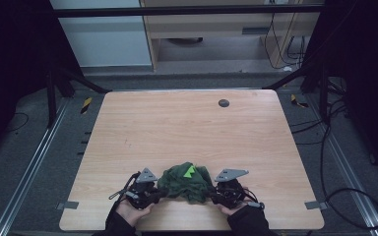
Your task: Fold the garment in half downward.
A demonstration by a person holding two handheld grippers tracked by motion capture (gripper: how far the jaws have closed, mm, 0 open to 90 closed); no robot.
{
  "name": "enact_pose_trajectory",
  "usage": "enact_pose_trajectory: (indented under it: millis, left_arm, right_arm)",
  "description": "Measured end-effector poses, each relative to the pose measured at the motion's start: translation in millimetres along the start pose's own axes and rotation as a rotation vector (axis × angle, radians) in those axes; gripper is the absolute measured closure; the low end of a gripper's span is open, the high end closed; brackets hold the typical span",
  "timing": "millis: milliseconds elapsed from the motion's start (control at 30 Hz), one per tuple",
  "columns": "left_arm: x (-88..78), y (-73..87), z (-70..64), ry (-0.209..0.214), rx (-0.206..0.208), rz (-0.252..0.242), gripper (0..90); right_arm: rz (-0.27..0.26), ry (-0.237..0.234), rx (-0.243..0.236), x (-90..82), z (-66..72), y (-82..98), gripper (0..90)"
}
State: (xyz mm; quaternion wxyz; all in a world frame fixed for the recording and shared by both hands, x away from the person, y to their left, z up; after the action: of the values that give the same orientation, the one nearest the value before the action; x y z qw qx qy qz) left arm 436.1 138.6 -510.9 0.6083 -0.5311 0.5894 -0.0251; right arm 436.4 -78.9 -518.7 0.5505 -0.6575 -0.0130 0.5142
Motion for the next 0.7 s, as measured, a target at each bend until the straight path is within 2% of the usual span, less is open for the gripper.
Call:
enact_pose_trajectory:
  millis: [100, 267, 500, 700]
  left_arm:
    - [-6.2, -3.1, 0.5, -0.021, 0.005, -0.026, 71.3]
    - [-18.9, -6.8, 5.0, -0.042, -0.012, -0.071, 65.6]
    - [-38.8, -17.6, 14.6, -0.078, -0.027, -0.135, 65.4]
    - [-50.7, -28.8, 27.5, -0.112, -0.037, -0.17, 72.4]
  right_arm:
    - [-0.01, 0.001, 0.009, -3.9, -1.3, -2.5, 75.9]
    - [-0.041, 0.013, 0.021, -12.1, -5.5, -8.0, 71.9]
    - [-0.087, 0.042, 0.03, -25.6, -15.2, -17.9, 69.6]
    - [-0.12, 0.066, 0.04, -34.7, -25.8, -31.1, 72.4]
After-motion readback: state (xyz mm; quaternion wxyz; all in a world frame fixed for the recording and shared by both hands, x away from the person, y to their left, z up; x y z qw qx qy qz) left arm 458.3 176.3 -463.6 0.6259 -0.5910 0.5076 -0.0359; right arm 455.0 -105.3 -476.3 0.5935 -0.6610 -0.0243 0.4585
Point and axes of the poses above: each handheld gripper's, and its own axes: x roughly forward along the jaws, y roughly out of its underside, z roughly to its left, the point moved 6 cm from there along x, roughly forward along the jaws, and after that the axes turned 6 degrees about y, right-handed, at the moved point
